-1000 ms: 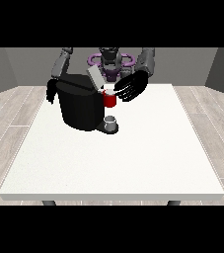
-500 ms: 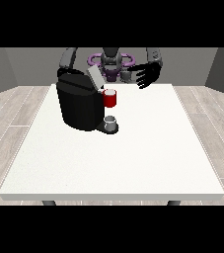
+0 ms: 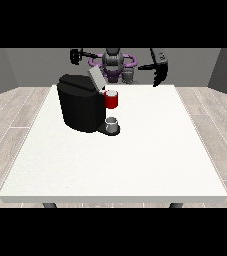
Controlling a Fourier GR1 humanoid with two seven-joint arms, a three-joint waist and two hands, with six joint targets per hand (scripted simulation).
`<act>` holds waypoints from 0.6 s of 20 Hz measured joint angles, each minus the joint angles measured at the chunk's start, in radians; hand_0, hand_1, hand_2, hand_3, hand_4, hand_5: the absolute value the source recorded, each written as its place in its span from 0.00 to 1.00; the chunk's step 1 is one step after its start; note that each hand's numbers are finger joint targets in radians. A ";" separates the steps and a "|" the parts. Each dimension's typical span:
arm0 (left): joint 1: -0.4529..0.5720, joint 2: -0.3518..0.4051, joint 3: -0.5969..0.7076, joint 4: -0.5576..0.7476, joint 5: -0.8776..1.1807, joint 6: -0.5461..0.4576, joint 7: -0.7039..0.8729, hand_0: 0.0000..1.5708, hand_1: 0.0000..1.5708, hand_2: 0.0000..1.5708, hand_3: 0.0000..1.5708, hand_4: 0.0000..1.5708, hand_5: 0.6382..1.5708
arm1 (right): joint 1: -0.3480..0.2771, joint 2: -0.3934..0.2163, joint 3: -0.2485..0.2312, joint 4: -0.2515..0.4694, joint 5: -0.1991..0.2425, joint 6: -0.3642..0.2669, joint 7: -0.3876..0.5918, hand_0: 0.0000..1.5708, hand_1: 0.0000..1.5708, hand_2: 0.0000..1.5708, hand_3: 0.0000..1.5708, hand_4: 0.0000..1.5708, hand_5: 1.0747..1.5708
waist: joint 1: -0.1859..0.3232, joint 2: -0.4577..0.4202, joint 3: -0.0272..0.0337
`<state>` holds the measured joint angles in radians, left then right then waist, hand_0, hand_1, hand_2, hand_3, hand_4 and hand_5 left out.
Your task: Insert the coffee pod into the coffee machine and close the lid
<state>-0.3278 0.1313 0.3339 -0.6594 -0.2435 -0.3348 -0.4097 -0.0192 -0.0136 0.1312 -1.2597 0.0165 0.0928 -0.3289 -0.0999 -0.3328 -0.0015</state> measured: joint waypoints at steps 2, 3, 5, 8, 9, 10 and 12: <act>0.041 -0.004 0.001 0.000 0.009 -0.013 0.011 0.00 0.00 0.00 0.00 0.20 1.00 | -0.005 0.002 0.023 -0.069 0.001 -0.016 0.064 0.00 0.00 0.00 0.00 0.12 1.00 | 0.005 -0.046 0.0003; 0.056 0.000 0.003 -0.006 0.015 -0.022 0.005 0.00 0.00 0.00 0.00 0.22 1.00 | -0.010 0.003 0.032 -0.104 0.011 -0.025 0.083 0.00 0.00 0.00 0.00 0.13 1.00 | 0.006 -0.047 0.0004; 0.091 -0.005 -0.007 -0.027 0.023 -0.044 -0.007 0.00 0.00 0.00 0.00 0.20 1.00 | -0.020 0.001 0.034 -0.161 0.024 -0.046 0.119 0.00 0.00 0.00 0.00 0.21 1.00 | 0.028 -0.050 0.0007; 0.124 -0.010 -0.026 -0.087 0.037 -0.063 -0.012 0.00 0.00 0.00 0.00 0.19 1.00 | -0.005 -0.001 0.052 -0.248 0.062 -0.081 0.148 0.00 0.00 0.00 0.00 0.30 1.00 | 0.058 -0.018 0.0010; 0.124 -0.021 -0.033 -0.108 0.041 -0.060 -0.014 0.00 0.00 0.00 0.00 0.22 1.00 | -0.017 0.002 0.055 -0.264 0.072 -0.101 0.163 0.00 0.00 0.00 0.00 0.28 1.00 | 0.069 0.006 0.0012; 0.134 -0.015 -0.037 -0.122 0.047 -0.074 -0.028 0.00 0.00 0.00 0.00 0.19 1.00 | -0.020 0.004 0.066 -0.272 0.080 -0.123 0.171 0.00 0.00 0.00 0.00 0.22 1.00 | 0.080 0.026 0.0011; 0.135 -0.010 -0.045 -0.155 0.059 -0.094 -0.049 0.00 0.00 0.00 0.00 0.12 1.00 | -0.054 0.008 0.057 -0.278 0.088 -0.146 0.175 0.00 0.00 0.00 0.00 0.23 1.00 | 0.103 0.081 0.0014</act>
<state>-0.1926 0.1214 0.2890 -0.8146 -0.1841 -0.4290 -0.4584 -0.0731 -0.0058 0.1878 -1.5373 0.1042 -0.0528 -0.1536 0.0035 -0.2518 -0.0001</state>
